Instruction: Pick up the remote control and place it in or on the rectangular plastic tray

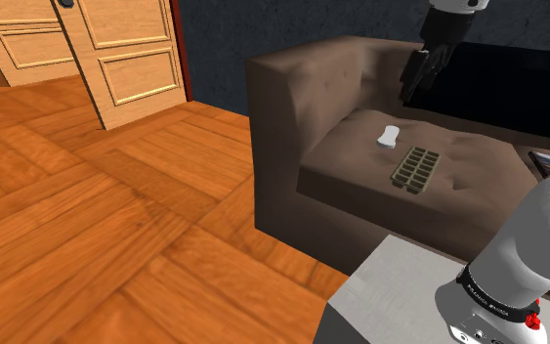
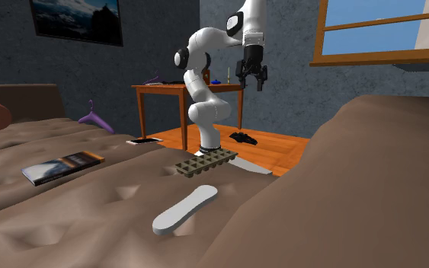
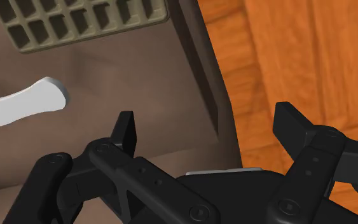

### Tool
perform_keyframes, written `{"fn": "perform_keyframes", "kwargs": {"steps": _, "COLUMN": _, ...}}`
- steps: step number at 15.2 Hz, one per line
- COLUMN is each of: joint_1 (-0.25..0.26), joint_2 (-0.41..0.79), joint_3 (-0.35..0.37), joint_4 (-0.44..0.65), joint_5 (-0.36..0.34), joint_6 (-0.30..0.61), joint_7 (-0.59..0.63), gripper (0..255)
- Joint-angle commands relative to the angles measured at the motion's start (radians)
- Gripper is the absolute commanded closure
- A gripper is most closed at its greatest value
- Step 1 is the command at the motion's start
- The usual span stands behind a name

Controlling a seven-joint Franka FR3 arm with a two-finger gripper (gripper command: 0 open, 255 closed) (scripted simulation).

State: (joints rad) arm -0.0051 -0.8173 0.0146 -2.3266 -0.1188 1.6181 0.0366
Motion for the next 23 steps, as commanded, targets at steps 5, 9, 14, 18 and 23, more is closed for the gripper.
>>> {"fn": "perform_keyframes", "kwargs": {"steps": 5, "joint_1": -0.051, "joint_2": 0.119, "joint_3": -0.036, "joint_4": 0.019, "joint_5": -0.008, "joint_6": 0.089, "joint_7": 0.056, "gripper": 0}}
{"fn": "perform_keyframes", "kwargs": {"steps": 9, "joint_1": -0.097, "joint_2": 0.242, "joint_3": -0.074, "joint_4": 0.051, "joint_5": -0.011, "joint_6": 0.168, "joint_7": 0.108, "gripper": 0}}
{"fn": "perform_keyframes", "kwargs": {"steps": 14, "joint_1": -0.148, "joint_2": 0.396, "joint_3": -0.126, "joint_4": 0.106, "joint_5": -0.005, "joint_6": 0.252, "joint_7": 0.167, "gripper": 0}}
{"fn": "perform_keyframes", "kwargs": {"steps": 18, "joint_1": -0.184, "joint_2": 0.519, "joint_3": -0.17, "joint_4": 0.16, "joint_5": 0.011, "joint_6": 0.308, "joint_7": 0.208, "gripper": 0}}
{"fn": "perform_keyframes", "kwargs": {"steps": 23, "joint_1": -0.227, "joint_2": 0.67, "joint_3": -0.226, "joint_4": 0.238, "joint_5": 0.047, "joint_6": 0.364, "joint_7": 0.249, "gripper": 0}}
